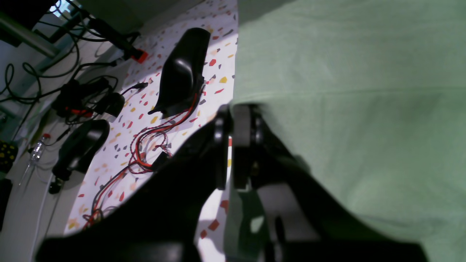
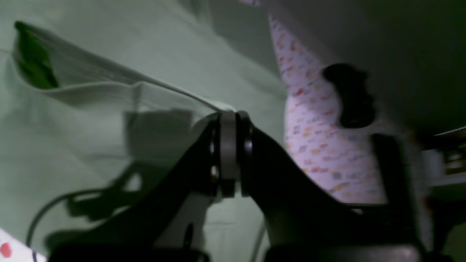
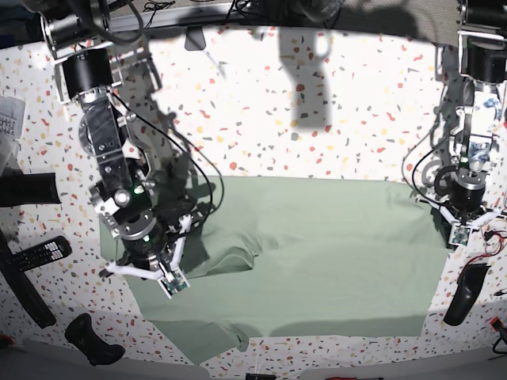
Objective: Fold the T-shirt properly
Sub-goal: 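Drag the gathered shirt fabric with the right gripper toward the hem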
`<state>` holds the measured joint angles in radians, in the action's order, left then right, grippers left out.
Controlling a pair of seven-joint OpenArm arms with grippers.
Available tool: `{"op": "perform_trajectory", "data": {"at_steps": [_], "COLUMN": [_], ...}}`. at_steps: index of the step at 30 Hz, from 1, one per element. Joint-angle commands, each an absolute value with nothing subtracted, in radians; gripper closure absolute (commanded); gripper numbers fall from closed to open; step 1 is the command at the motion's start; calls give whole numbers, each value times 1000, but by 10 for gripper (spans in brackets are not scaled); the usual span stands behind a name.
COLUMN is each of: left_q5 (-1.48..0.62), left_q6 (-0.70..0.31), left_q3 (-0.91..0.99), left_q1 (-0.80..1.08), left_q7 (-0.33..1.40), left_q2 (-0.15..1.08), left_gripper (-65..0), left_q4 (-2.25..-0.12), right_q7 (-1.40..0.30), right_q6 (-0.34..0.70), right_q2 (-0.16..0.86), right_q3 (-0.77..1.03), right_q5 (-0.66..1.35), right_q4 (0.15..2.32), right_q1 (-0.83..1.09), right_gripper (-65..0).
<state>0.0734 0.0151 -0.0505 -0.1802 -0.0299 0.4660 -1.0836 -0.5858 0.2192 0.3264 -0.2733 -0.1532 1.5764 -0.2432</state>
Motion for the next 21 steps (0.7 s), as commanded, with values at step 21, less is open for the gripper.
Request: {"op": "perform_trajectory", "data": {"at_steps": [21], "left_q5": [-35], "left_q6": [-110], "left_q3": [-42], "left_q1": [-345], "left_q7": [-368], "left_q2": [461], "left_gripper": [0], "left_q4": [-653], "right_q7": [-397], "right_q6": [178], "right_q2": [215], "right_q3": [-267], "right_q5": [-128], "right_q4": [1181], "right_q1": [-431], "right_gripper": [0]}}
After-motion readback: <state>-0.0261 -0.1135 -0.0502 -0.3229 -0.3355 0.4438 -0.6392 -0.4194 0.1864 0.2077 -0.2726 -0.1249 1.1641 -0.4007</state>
